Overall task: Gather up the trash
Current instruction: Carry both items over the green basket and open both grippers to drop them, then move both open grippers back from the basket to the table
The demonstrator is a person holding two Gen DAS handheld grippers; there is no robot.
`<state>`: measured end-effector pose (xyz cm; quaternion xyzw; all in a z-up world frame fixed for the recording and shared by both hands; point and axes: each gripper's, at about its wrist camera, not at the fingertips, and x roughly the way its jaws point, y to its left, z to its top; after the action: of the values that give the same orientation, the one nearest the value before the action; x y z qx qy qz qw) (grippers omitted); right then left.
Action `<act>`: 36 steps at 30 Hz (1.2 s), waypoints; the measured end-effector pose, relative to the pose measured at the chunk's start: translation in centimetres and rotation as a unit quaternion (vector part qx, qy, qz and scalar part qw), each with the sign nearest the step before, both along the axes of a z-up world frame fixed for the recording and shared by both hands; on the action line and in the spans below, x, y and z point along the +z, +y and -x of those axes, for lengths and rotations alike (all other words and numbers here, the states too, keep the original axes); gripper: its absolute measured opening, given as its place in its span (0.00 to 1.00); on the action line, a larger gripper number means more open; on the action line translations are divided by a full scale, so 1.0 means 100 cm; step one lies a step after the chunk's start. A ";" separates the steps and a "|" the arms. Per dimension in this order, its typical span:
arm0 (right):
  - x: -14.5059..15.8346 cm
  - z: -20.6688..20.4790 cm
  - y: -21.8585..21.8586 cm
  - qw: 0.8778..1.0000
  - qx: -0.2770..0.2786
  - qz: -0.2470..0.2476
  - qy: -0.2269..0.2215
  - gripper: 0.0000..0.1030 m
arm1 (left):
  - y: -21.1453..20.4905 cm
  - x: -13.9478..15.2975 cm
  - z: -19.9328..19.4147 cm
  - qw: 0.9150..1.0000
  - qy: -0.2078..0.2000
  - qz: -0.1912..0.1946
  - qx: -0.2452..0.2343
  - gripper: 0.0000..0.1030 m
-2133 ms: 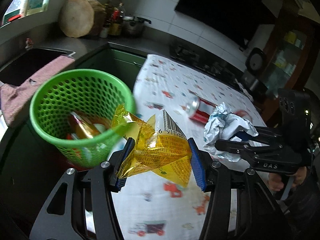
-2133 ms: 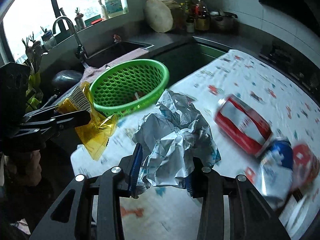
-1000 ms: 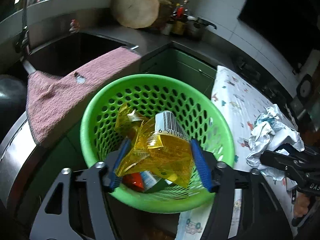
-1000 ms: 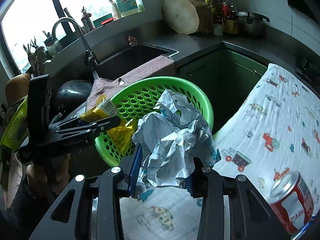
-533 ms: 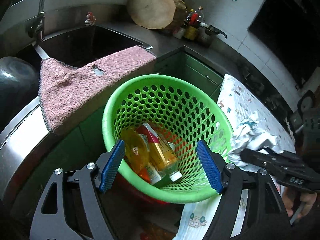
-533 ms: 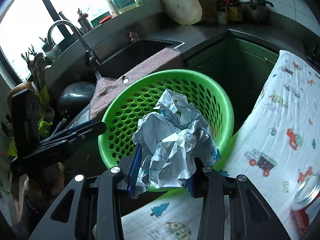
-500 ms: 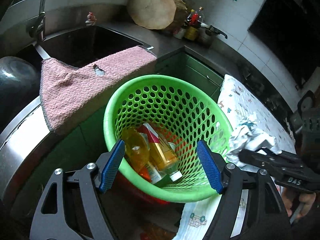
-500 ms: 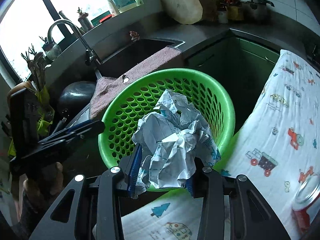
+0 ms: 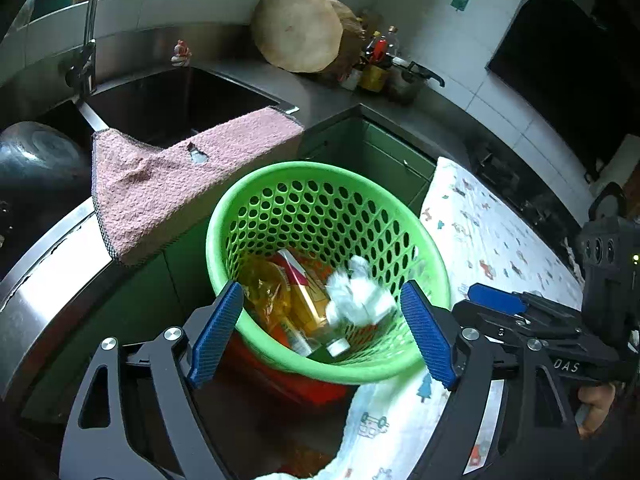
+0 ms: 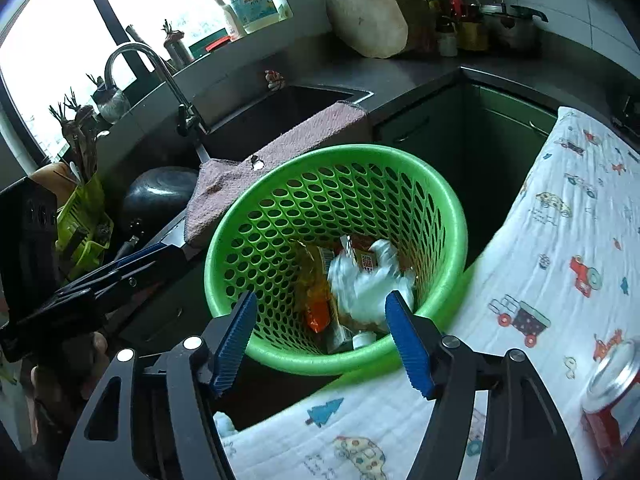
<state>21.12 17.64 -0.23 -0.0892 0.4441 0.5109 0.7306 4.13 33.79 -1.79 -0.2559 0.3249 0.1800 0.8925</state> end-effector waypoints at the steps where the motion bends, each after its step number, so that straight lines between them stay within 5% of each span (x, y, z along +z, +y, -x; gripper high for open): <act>1: 0.002 0.001 -0.003 1.000 -0.002 0.000 -0.004 0.64 | -0.002 0.001 0.001 1.000 0.001 -0.002 -0.001 0.78; 12: 0.024 0.011 -0.084 0.998 -0.050 -0.008 -0.028 0.73 | -0.053 0.016 0.008 0.999 0.002 -0.010 -0.037 0.85; 22: 0.039 0.020 -0.205 0.991 -0.122 0.002 -0.057 0.77 | -0.125 0.031 0.000 0.995 -0.008 -0.014 -0.099 0.88; 36: 0.035 0.015 -0.383 0.963 -0.258 0.019 -0.072 0.84 | -0.212 0.029 -0.034 0.985 0.006 -0.005 -0.175 0.89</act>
<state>19.65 -20.63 3.25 -0.0215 0.4075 0.2885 0.8661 7.50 12.56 1.07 -0.1892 0.3695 0.0243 0.9094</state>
